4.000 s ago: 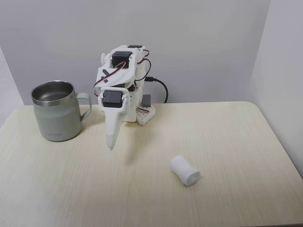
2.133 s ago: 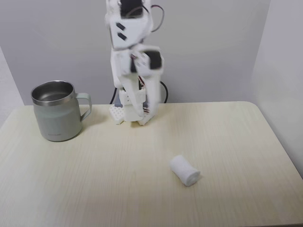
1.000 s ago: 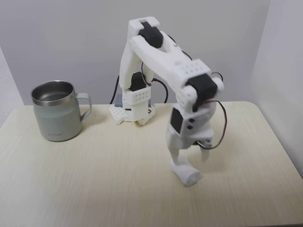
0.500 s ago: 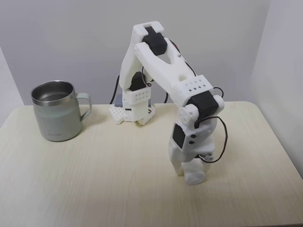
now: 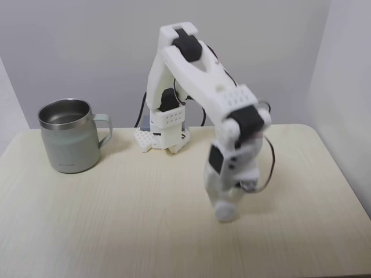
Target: Grasp a dressing and put it in the cup.
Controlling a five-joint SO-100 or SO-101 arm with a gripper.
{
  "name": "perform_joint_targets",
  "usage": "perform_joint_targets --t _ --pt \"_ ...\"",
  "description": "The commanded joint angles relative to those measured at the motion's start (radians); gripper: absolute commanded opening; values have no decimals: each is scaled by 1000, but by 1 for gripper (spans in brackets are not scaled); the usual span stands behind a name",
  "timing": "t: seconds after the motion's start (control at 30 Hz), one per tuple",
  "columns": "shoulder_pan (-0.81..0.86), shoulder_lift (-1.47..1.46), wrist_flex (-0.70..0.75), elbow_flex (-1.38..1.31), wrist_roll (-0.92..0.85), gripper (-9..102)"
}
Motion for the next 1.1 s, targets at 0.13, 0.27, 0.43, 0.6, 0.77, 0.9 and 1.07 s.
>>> perform_joint_targets --t 0.13,0.27,0.43,0.6,0.77,0.9,1.07 --pt "-17 -318 152 61 41 0" --pt "-17 -442 256 135 83 0" --pt "14 -561 365 225 114 0" --pt "143 -635 396 308 239 0" --pt "371 -683 453 454 410 0" --pt "598 -744 463 471 515 0" --pt "916 -785 468 483 607 0"
